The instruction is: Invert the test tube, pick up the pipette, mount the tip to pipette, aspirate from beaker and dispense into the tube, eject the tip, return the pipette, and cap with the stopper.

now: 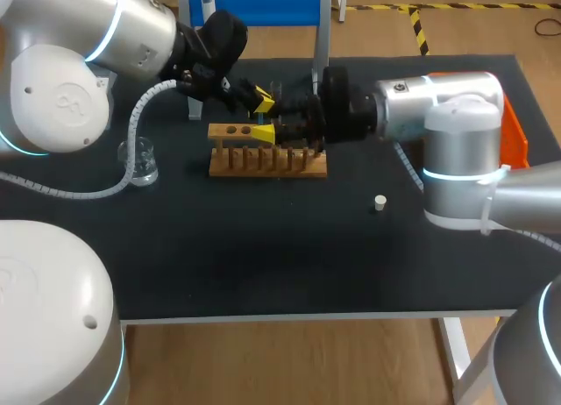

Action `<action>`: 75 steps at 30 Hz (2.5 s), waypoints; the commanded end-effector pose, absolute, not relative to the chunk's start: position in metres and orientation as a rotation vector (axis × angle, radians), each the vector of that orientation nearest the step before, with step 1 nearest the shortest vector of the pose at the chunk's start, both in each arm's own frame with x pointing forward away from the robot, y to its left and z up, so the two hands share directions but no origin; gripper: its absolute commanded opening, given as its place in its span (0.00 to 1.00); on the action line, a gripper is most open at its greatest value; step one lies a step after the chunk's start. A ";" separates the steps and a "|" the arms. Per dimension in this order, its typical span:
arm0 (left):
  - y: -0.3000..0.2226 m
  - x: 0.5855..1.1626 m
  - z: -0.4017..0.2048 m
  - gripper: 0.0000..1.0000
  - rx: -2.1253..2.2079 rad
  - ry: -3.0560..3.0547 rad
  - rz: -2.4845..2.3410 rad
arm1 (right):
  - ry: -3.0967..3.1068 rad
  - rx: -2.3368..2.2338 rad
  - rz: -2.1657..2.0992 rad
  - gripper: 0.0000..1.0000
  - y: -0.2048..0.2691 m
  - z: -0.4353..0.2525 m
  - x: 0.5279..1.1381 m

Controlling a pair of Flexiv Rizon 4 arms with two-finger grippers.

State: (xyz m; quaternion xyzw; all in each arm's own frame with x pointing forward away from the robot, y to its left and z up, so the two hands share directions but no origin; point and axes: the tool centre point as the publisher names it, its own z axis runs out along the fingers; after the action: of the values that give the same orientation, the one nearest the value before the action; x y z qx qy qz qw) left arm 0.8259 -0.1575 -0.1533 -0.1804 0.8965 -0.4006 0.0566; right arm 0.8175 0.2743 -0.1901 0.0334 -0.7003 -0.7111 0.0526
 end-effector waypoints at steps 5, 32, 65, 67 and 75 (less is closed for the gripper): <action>-0.157 0.826 -0.152 0.00 -0.550 2.724 -1.210 | -2.130 0.115 -2.159 0.18 0.275 -0.189 0.817; -0.157 0.826 -0.152 1.00 -0.550 2.724 -1.210 | -2.123 0.106 -2.166 0.00 0.215 -0.202 0.799; -0.157 0.826 -0.152 1.00 -0.550 2.724 -1.210 | -2.171 0.059 -2.194 0.00 0.048 -0.249 0.787; -0.157 0.826 -0.152 1.00 -0.550 2.724 -1.210 | -2.166 0.054 -2.200 0.00 0.044 -0.250 0.785; -0.157 0.826 -0.152 1.00 -0.550 2.724 -1.210 | -2.168 0.017 -2.188 0.00 0.034 -0.259 0.781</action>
State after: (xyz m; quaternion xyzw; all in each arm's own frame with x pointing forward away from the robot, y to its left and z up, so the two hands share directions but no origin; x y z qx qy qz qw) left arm 0.8257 -0.1572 -0.1531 -0.1806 0.8966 -0.4004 0.0568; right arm 0.7843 0.0377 -0.2594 0.0070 -0.7031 -0.7103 0.0311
